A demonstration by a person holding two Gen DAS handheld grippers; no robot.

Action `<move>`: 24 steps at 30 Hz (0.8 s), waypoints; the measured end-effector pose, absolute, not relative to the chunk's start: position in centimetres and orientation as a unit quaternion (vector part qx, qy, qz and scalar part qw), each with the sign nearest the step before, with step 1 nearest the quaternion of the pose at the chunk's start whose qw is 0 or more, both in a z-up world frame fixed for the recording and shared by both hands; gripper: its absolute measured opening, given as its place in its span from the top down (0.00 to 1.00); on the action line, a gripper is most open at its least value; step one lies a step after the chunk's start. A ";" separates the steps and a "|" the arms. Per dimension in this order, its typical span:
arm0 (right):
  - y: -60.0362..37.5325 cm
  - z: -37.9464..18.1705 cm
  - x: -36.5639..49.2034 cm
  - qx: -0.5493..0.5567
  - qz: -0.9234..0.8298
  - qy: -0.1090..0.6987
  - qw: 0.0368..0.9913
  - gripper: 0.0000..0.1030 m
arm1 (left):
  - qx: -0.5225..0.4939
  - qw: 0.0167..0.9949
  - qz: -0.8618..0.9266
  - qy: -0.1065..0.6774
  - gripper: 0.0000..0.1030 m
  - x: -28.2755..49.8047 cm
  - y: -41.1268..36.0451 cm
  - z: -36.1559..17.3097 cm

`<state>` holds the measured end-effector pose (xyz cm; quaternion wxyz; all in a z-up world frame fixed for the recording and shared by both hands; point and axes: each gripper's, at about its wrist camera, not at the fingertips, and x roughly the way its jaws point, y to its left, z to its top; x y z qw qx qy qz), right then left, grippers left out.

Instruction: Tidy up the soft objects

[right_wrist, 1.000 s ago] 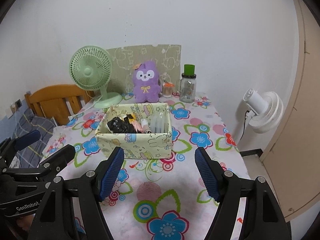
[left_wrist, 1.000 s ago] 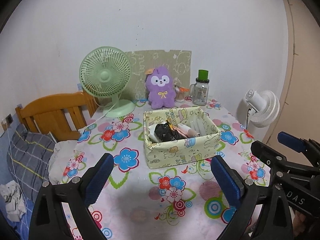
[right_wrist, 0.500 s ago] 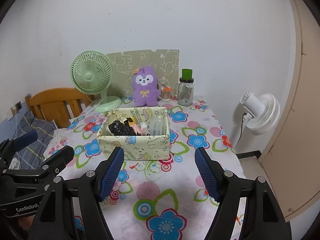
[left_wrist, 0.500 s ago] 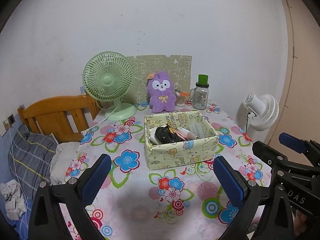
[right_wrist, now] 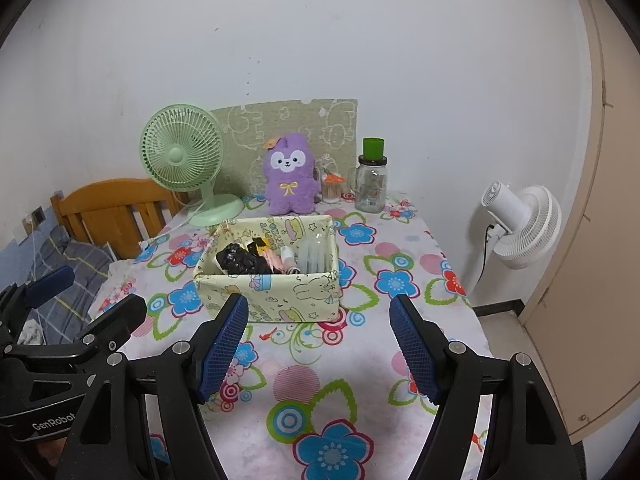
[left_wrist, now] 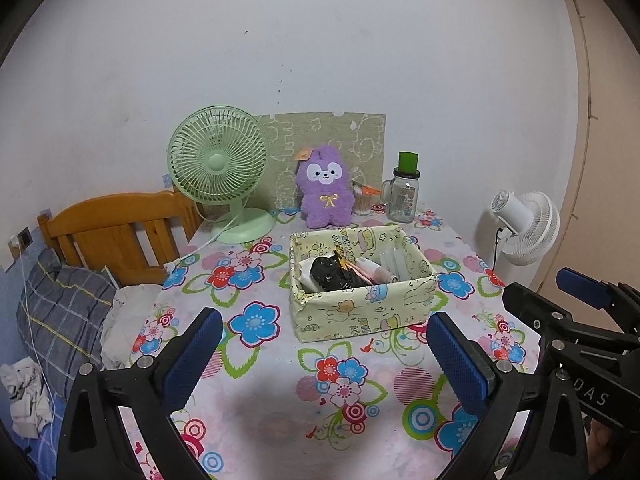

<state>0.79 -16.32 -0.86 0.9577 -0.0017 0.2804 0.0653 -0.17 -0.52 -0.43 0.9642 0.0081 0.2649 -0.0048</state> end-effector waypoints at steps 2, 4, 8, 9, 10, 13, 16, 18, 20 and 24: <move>-16.2 -0.9 0.9 -0.005 0.065 0.282 0.957 0.26 | 0.008 0.964 -0.003 0.265 0.00 -0.1 -0.5 -0.4; -16.2 -0.9 0.9 -0.004 0.066 0.284 0.957 0.26 | 0.009 0.964 -0.002 0.266 0.00 -0.1 -0.5 -0.5; -16.2 -0.9 1.0 -0.006 0.063 0.281 0.957 0.26 | 0.009 0.964 -0.002 0.266 0.00 -0.1 -0.5 -0.5; -16.2 -0.9 0.9 -0.006 0.062 0.280 0.958 0.24 | 0.009 0.964 -0.003 0.266 0.00 -0.1 -0.4 -0.5; -16.2 -0.9 0.9 -0.007 0.059 0.278 0.959 0.23 | 0.008 0.964 -0.003 0.266 0.00 -0.1 -0.4 -0.5; -16.3 -0.9 0.9 -0.005 0.054 0.274 0.960 0.21 | 0.004 0.964 -0.005 0.265 0.00 0.0 -0.3 -0.5; -16.3 -0.9 0.9 -0.006 0.054 0.275 0.960 0.21 | 0.006 0.964 -0.004 0.266 0.00 0.1 -0.3 -0.6; -16.3 -0.9 0.9 -0.005 0.054 0.275 0.960 0.21 | 0.005 0.964 -0.004 0.266 0.00 0.0 -0.3 -0.5; -16.3 -0.9 0.9 -0.005 0.054 0.275 0.960 0.20 | 0.005 0.964 -0.005 0.267 0.00 0.1 -0.3 -0.5; -16.3 -0.9 0.9 -0.007 0.052 0.274 0.960 0.20 | 0.006 0.964 -0.004 0.265 0.00 0.1 -0.3 -0.5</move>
